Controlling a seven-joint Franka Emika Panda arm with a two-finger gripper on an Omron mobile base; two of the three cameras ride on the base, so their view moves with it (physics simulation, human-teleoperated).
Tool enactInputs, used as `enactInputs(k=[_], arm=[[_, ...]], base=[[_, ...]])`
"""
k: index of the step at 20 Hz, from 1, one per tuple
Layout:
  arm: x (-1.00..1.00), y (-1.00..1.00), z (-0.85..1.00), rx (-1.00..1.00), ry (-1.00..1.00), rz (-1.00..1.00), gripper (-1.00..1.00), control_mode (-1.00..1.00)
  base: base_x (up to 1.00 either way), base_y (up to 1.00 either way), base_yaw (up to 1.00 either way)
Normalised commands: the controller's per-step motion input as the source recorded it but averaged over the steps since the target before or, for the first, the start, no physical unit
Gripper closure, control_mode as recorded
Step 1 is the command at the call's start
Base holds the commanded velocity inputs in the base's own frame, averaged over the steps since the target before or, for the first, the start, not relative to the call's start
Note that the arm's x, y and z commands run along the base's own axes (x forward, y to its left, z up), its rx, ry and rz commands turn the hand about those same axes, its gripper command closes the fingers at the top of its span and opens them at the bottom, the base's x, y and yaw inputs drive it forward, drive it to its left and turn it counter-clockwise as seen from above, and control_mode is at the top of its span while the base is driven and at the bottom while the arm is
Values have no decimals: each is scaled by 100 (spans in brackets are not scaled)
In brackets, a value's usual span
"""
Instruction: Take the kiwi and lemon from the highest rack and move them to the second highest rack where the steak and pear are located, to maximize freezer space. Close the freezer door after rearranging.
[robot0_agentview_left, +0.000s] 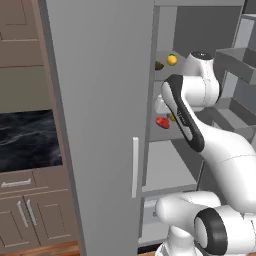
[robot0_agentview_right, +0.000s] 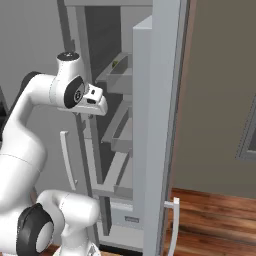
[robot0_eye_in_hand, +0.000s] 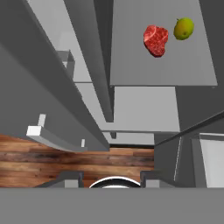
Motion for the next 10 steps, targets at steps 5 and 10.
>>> enactInputs(k=[5,10], arm=[[-2,0,0,0,0,0,-100,100],[0,0,0,0,0,0,-100,100]], base=[[-7,1,0],[-40,36,0]])
